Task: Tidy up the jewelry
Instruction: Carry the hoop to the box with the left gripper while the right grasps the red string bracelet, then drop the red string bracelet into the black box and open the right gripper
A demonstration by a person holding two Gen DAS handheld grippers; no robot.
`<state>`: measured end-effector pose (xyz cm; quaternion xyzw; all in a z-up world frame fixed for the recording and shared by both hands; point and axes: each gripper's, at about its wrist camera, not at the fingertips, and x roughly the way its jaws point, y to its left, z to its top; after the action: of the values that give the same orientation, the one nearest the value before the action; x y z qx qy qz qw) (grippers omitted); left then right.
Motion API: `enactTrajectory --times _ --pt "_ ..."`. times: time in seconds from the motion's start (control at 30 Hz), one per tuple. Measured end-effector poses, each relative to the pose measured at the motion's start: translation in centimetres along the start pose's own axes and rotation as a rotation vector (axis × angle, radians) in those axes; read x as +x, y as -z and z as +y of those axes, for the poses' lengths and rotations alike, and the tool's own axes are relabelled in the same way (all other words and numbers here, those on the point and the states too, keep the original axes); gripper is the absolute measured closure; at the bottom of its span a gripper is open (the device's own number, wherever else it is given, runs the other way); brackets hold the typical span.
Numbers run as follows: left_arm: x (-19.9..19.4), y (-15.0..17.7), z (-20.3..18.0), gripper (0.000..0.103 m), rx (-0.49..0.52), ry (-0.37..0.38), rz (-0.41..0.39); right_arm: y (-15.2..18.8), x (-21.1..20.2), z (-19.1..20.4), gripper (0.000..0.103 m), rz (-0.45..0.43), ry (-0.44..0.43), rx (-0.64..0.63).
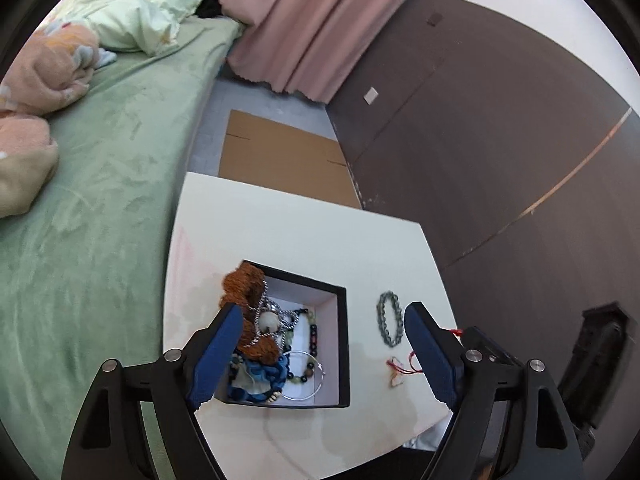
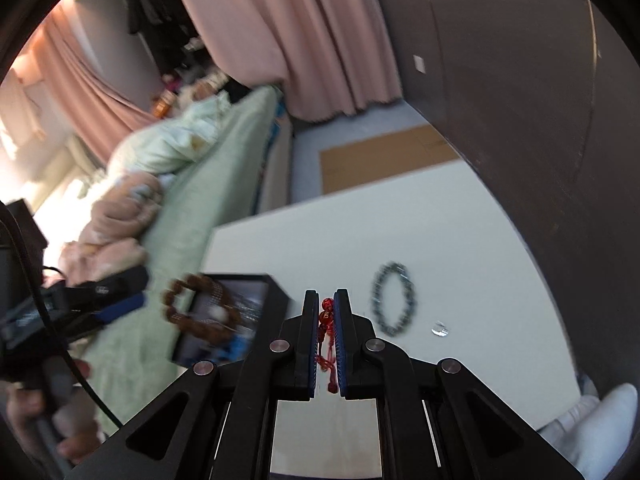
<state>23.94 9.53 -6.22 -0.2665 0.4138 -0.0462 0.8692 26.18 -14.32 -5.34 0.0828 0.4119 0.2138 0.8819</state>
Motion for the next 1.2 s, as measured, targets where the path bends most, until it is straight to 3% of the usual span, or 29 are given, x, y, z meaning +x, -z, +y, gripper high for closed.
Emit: enactTrajectory --times 0.3,0.57,0.67,0.7,0.73,0.8,1.2 --pt "-0.9 -0.6 1.2 0.020 -0.035 -0.016 -0.034 0.1 0.5 4.2 0.094 -0.017 -0.187 0.028" --pt "-1.3 -0.7 3.3 0.020 -0.088 -0.041 -0.045 0.3 2.7 6.7 0.094 -0.015 -0.260 0.053" --pt "-1.5 -0.9 4.1 0.020 -0.109 -0.047 -0.053 0.2 4.2 6.8 0.093 0.024 -0.265 0.080" --pt "-1.5 -1.0 4.3 0.020 -0.116 -0.049 -0.056 0.3 4.9 6.6 0.082 0.058 -0.270 0.094" --pt "-1.6 -1.0 4.4 0.020 -0.120 -0.050 -0.058 0.5 5.5 6.5 0.062 0.085 -0.274 0.109" --pt "-1.5 -1.0 4.5 0.020 -0.122 -0.049 -0.055 0.8 6.3 6.0 0.052 0.114 -0.270 0.139" --pt "-0.6 -0.6 2.2 0.020 -0.064 -0.024 -0.030 0.7 3.1 -0.3 0.051 0.074 -0.155 0.199"
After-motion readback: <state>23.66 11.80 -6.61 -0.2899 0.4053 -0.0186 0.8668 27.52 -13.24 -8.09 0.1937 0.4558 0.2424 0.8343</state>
